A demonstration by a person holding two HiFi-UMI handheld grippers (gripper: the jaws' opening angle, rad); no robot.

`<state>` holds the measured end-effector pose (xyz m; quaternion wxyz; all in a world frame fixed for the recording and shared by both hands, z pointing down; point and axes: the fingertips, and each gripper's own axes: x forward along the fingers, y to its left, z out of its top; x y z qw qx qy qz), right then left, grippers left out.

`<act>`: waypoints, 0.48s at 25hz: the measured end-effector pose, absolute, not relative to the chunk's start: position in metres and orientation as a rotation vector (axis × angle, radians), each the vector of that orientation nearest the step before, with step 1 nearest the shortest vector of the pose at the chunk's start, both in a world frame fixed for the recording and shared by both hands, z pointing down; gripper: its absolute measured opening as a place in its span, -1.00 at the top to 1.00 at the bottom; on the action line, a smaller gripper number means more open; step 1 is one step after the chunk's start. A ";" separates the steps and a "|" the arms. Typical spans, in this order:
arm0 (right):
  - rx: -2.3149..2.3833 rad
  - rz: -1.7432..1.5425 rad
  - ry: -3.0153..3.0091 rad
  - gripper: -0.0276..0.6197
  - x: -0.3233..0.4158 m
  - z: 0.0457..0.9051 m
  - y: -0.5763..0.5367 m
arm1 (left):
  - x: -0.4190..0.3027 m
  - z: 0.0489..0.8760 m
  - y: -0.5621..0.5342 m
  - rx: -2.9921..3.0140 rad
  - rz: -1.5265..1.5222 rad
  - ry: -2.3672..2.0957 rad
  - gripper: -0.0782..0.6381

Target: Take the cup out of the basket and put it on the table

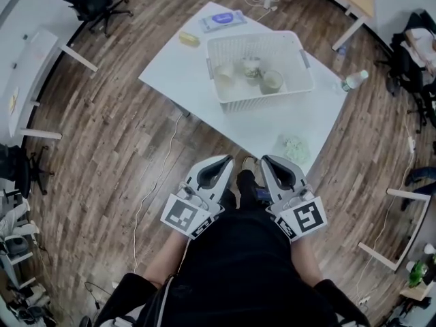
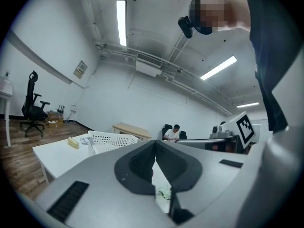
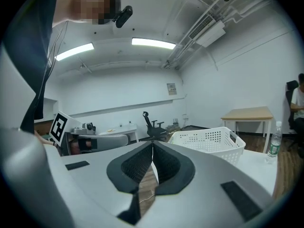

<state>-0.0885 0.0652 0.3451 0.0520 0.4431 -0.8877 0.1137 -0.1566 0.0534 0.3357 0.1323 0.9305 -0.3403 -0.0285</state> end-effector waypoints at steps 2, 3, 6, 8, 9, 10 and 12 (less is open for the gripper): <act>1.347 0.340 -2.715 0.84 -0.086 0.344 0.055 | -0.152 0.336 0.051 2.699 -0.077 -0.995 0.76; 1.344 0.334 -2.723 0.84 -0.086 0.344 0.049 | -0.149 0.336 0.050 2.700 -0.071 -0.995 0.76; 1.313 0.308 -2.747 0.84 -0.084 0.340 0.034 | -0.142 0.336 0.042 2.688 -0.070 -0.997 0.76; 1.297 0.289 -2.759 0.84 -0.079 0.336 0.025 | -0.135 0.335 0.032 2.675 -0.081 -0.998 0.76; 1.294 0.285 -2.763 0.84 -0.075 0.335 0.020 | -0.132 0.334 0.027 2.669 -0.086 -1.000 0.76; 1.292 0.285 -2.766 0.84 -0.070 0.335 0.016 | -0.127 0.332 0.022 2.665 -0.090 -1.003 0.76; 1.292 0.290 -2.772 0.84 -0.060 0.335 0.007 | -0.119 0.329 0.013 2.666 -0.090 -1.013 0.76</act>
